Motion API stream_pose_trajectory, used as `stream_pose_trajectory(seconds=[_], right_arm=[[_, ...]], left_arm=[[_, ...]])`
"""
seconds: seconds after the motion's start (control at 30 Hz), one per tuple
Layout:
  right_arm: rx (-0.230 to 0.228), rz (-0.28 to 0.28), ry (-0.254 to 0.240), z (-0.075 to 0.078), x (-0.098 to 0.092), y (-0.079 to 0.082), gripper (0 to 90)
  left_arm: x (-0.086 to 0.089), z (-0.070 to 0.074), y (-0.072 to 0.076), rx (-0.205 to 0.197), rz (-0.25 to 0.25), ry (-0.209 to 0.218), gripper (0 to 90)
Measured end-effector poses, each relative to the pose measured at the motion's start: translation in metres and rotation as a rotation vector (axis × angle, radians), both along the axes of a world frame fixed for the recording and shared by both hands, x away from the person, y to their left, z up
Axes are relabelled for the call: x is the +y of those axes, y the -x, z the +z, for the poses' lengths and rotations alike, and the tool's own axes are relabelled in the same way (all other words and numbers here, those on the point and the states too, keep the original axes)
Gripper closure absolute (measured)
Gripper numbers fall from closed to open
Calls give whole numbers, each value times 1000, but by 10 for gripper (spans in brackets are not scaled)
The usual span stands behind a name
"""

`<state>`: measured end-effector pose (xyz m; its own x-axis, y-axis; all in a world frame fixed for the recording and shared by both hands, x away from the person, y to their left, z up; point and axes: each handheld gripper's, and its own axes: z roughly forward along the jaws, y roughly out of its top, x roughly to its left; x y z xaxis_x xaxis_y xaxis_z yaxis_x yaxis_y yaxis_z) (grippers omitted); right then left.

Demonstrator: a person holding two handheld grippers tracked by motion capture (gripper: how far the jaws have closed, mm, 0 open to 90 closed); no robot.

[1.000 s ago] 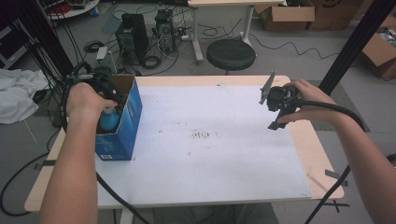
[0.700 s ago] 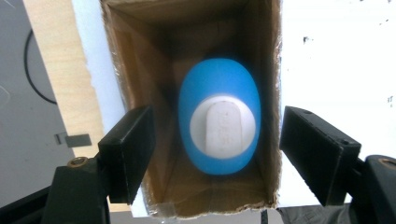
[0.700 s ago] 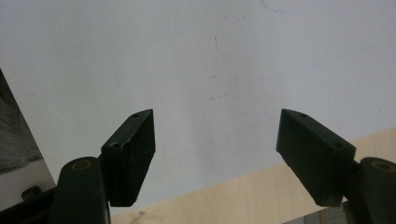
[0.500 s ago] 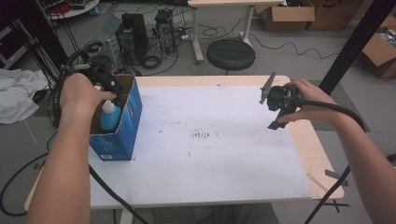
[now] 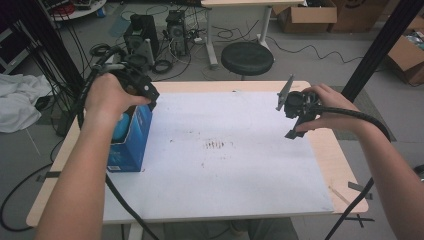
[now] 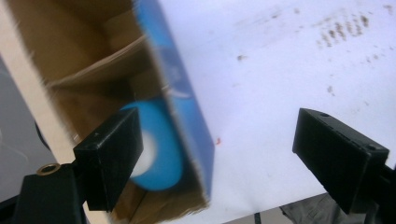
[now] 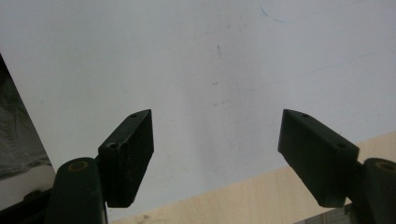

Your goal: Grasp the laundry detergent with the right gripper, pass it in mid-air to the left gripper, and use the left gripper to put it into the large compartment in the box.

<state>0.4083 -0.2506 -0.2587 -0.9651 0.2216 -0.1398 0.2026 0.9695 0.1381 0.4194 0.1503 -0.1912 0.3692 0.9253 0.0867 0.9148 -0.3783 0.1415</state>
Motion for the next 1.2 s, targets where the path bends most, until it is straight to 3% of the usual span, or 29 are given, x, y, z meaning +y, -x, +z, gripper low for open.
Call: stream_pose_trajectory(seconds=[0.03,0.07,0.13,0.17,0.23,0.27,0.33,0.43,0.5,0.57,0.83,1.2], right_arm=[[1,3,0,1,1,0,261],[1,3,0,1,1,0,261],[7,1,-6,2,1,-1,260],[7,1,-6,2,1,-1,260],[3,-5,-3,2,2,-1,259],[3,-5,-3,2,2,-1,259],[5,-6,-8,4,2,-1,254],[2,-9,-24,6,0,-2,249],[-6,-11,-30,8,0,-2,247],[-7,-13,-35,10,-1,-3,245],[-2,-15,-33,10,-2,-2,244],[5,-18,-36,10,-4,-2,244]], left_arm=[[-12,-3,0,1,-43,6,161],[-12,-3,0,1,-43,6,159],[-29,-9,0,17,-104,29,157],[-29,-9,0,17,-104,29,156],[-46,-17,0,28,-170,33,154],[-46,-17,0,28,-170,33,154],[-61,-23,0,25,-225,32,153],[-74,-28,0,23,-266,31,153],[-78,-30,0,25,-277,33,153],[-89,-38,0,38,-324,35,153],[-113,-59,1,72,-384,31,154],[-123,-68,0,91,-412,36,154]])
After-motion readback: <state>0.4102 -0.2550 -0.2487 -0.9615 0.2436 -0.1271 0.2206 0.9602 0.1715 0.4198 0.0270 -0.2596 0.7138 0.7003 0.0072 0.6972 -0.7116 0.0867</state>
